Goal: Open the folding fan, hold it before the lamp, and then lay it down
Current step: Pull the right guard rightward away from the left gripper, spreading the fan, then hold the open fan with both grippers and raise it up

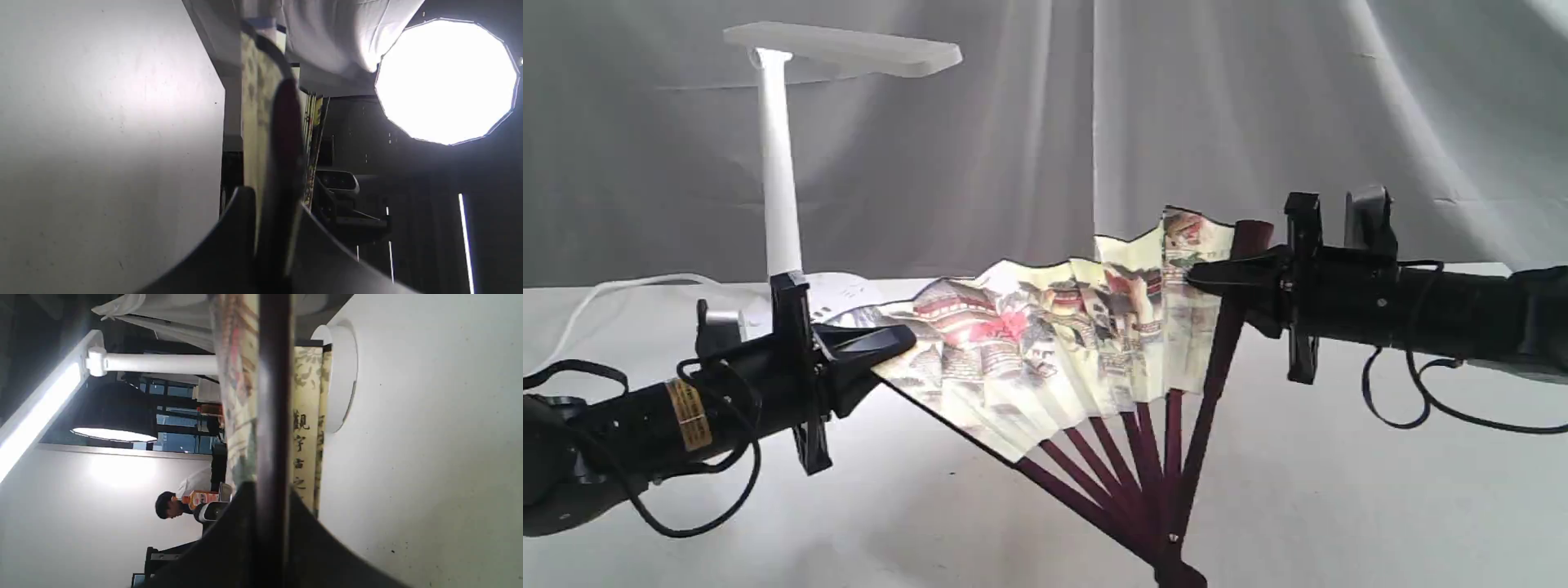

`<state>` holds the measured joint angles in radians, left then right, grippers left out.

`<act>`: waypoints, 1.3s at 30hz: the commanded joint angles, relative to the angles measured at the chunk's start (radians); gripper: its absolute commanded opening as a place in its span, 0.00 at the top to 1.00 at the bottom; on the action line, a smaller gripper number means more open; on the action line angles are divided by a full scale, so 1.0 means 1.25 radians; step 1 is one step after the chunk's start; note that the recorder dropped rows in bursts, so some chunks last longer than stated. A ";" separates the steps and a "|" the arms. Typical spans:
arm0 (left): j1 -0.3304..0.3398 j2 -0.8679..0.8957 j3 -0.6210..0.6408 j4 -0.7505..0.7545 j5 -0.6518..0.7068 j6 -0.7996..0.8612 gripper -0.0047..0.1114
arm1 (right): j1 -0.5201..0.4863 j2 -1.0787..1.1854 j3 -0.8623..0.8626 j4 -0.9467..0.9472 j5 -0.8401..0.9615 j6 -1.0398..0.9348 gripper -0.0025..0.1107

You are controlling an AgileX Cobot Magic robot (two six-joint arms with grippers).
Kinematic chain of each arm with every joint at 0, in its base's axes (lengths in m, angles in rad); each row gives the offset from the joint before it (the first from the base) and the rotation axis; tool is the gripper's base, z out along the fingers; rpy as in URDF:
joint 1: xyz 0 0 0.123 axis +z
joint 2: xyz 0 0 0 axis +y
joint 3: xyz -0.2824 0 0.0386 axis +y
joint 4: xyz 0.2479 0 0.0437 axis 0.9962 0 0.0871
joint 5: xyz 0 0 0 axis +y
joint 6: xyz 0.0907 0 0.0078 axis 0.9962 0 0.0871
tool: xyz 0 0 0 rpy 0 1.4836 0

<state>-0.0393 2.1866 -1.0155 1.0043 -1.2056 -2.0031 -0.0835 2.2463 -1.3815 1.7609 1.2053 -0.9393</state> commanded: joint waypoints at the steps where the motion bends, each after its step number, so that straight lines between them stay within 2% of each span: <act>1: 0.023 0.002 -0.002 -0.015 -0.012 -0.005 0.96 | -0.030 -0.005 -0.004 -0.013 0.013 -0.017 0.98; 8: 0.057 0.002 -0.002 0.006 -0.012 -0.005 0.96 | -0.074 -0.005 -0.004 -0.030 0.013 -0.017 0.98; 27: 0.107 0.000 -0.002 0.008 -0.012 -0.005 0.96 | -0.165 -0.005 0.000 -0.086 0.013 -0.014 0.98; 37: 0.116 0.000 -0.002 0.010 -0.012 -0.002 0.96 | -0.191 -0.005 0.002 -0.128 0.013 -0.008 0.98; 39: 0.116 0.000 -0.002 0.005 -0.012 -0.002 0.96 | -0.203 -0.005 0.026 -0.091 0.013 -0.008 0.98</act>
<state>0.0832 2.1866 -1.0155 1.0696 -1.2188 -2.0013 -0.3032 2.2463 -1.3682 1.6725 1.2455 -0.9091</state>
